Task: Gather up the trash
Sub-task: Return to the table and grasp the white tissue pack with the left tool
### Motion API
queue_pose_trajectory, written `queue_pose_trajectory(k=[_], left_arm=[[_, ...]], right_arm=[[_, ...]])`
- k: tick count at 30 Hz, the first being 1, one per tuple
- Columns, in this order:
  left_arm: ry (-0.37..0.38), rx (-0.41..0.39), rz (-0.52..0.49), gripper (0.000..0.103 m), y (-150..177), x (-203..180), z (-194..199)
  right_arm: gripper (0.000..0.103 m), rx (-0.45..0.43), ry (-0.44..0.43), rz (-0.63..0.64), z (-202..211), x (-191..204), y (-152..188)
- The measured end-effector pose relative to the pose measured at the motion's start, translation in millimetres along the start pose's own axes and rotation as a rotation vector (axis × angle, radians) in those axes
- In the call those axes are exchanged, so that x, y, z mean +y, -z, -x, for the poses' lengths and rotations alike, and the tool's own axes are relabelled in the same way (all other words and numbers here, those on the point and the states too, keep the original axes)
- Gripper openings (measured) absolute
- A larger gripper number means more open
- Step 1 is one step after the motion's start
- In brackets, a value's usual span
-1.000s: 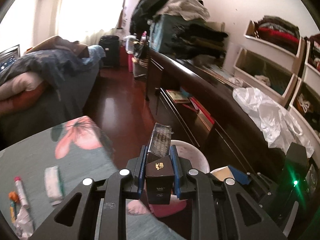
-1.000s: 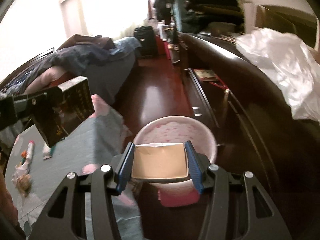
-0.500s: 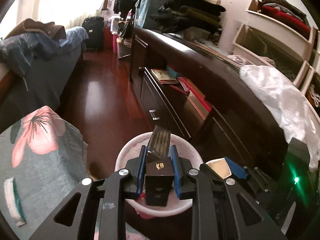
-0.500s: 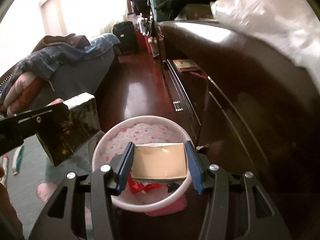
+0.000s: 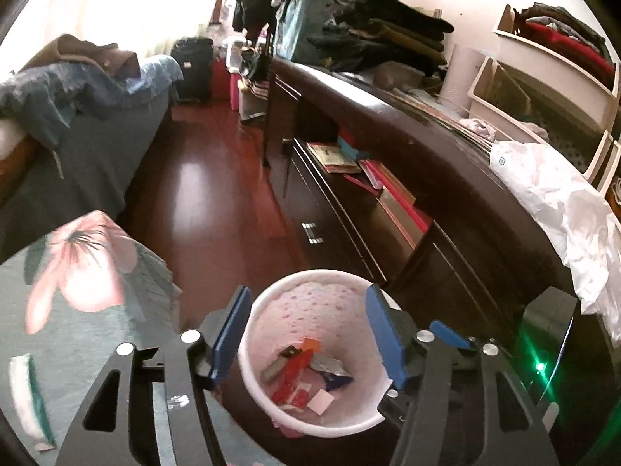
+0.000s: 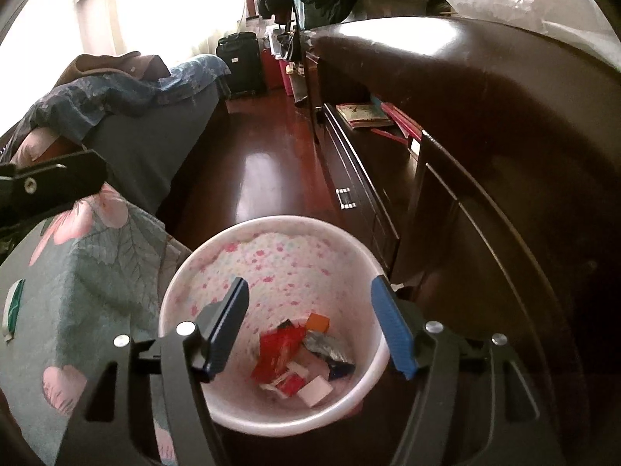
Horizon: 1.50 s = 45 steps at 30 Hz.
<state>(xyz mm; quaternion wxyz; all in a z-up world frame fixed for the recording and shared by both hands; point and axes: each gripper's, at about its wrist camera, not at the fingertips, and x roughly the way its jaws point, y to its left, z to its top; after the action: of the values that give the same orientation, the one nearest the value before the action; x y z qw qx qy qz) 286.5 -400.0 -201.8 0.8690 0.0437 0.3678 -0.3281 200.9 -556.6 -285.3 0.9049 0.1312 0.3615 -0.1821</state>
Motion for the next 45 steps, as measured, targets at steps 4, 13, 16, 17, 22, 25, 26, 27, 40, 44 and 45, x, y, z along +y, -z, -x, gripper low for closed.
queue_pose_trajectory(k=[4,13,16,17,22,25,26,27,40,44,45], left_arm=[[-0.053,-0.028,-0.008,0.072,4.9,5.2,21.4],[-0.328,-0.014,0.108,0.089,32.2,76.9,68.2],[-0.423,0.016,0.214,0.089,45.3,125.3,74.4],[-0.436,0.028,0.253,0.089,49.8,142.5,74.9],[-0.431,0.114,0.379,0.081,64.9,193.6,61.6],[-0.422,0.157,0.374,0.061,67.9,197.3,49.4],[-0.422,0.161,0.366,0.059,69.1,196.1,48.2],[-0.434,0.150,0.348,0.056,68.8,192.8,48.7],[-0.453,0.003,0.345,0.041,75.7,210.4,129.7],[-0.511,-0.051,0.384,0.041,87.5,239.4,179.1],[-0.533,-0.060,0.396,0.041,92.4,247.8,190.8]], right_arm=[[0.075,-0.012,-0.016,0.012,20.5,11.9,3.4],[0.082,-0.041,-0.111,0.093,74.4,59.3,17.2],[0.082,-0.046,-0.142,0.139,86.3,79.0,19.3],[0.082,-0.049,-0.153,0.154,90.1,86.5,20.0],[0.082,-0.058,-0.206,0.205,102.5,120.4,21.3],[0.082,-0.060,-0.229,0.232,108.7,137.5,21.1],[0.082,-0.061,-0.233,0.238,109.6,141.4,21.0],[0.082,-0.060,-0.238,0.244,110.6,146.1,20.8],[0.082,-0.046,-0.306,0.317,124.7,219.2,21.7],[0.082,-0.033,-0.366,0.368,125.5,262.7,24.0],[0.082,-0.024,-0.390,0.386,124.2,278.3,25.6]])
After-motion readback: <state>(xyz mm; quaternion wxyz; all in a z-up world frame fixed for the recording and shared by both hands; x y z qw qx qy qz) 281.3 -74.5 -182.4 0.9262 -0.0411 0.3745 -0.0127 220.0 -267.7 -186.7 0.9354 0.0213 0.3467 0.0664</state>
